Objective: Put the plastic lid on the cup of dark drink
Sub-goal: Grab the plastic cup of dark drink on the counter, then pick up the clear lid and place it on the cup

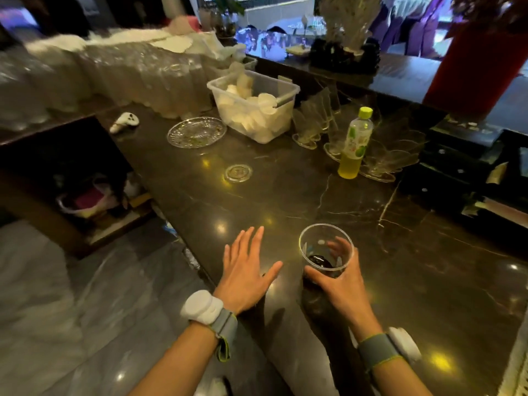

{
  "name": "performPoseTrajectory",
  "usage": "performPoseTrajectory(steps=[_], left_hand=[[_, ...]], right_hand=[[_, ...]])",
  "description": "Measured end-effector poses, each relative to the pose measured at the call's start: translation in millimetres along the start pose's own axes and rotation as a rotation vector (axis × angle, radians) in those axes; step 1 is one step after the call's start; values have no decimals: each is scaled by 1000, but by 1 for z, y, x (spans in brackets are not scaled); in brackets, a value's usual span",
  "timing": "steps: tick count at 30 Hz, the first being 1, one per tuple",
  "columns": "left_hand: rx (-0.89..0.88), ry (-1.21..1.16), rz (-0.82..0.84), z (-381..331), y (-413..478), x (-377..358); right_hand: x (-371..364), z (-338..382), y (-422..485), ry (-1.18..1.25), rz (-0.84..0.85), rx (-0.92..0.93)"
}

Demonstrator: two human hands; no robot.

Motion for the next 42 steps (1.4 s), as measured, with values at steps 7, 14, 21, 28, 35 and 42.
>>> performPoseTrajectory(steps=[7,14,21,28,35,42], left_hand=[[-71,60,10,92,27,53],[-190,126,125,160,66,84],[-247,227,239,197,110,88],[-304,357,283,211,179,81],[-328,417,318,216,229,62],[-423,490,305,219,273,33]], right_hand=[[-93,29,24,-21,-29,25],[-154,52,33,8,-131,-16],[-184,59,51,-7,-170,-47],[-199,66,99,16,-191,-51],[-209,73,122,35,-183,-70],[-211,74,136,78,-207,-89]])
Point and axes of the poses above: each hand's wrist, its own y-axis towards the middle knuckle, its own x-axis out of the back of the hand, z = x × y, the point moved 7 cm from there along y, towards the middle knuckle, and after that the axes turned 13 degrees about -x, right-handed, at the moved point
